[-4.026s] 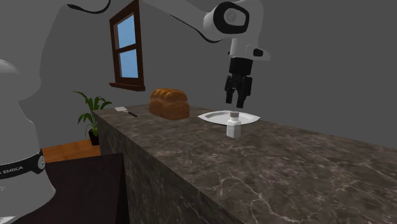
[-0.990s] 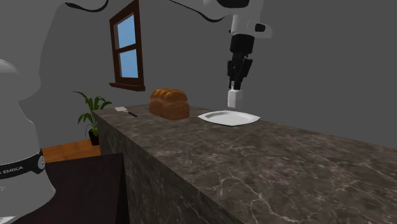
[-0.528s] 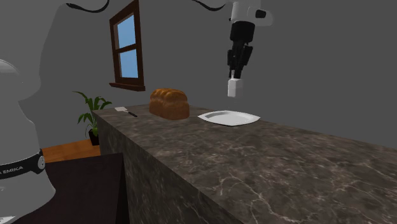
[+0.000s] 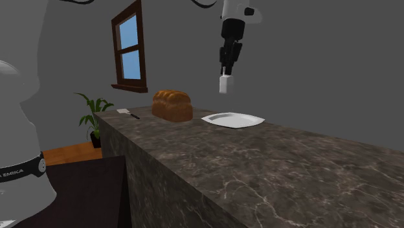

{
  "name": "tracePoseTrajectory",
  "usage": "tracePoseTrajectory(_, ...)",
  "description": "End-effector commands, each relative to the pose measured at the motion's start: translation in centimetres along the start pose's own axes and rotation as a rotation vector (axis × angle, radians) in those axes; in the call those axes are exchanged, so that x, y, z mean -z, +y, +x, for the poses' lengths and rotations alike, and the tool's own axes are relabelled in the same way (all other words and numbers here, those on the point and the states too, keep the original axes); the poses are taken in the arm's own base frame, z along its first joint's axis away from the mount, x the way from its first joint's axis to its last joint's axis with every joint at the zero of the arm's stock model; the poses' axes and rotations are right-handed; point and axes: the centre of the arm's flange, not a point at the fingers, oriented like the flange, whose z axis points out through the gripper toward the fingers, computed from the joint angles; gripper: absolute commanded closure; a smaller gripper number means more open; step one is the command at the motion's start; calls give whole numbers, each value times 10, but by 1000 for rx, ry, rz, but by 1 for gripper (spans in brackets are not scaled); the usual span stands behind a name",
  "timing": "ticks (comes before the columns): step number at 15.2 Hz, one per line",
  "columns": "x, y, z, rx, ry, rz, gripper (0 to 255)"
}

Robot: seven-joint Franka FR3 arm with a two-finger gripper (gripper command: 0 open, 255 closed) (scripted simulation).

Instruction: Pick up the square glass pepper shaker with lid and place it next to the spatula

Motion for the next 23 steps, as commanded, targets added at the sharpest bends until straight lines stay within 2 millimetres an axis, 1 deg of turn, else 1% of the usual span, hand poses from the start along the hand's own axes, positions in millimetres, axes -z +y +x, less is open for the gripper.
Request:
tracePoseTrajectory(1, -3, -22, -18, -1, 0, 0, 255)
tracePoseTrajectory(23, -30, -247, -199, -1, 0, 0, 255)
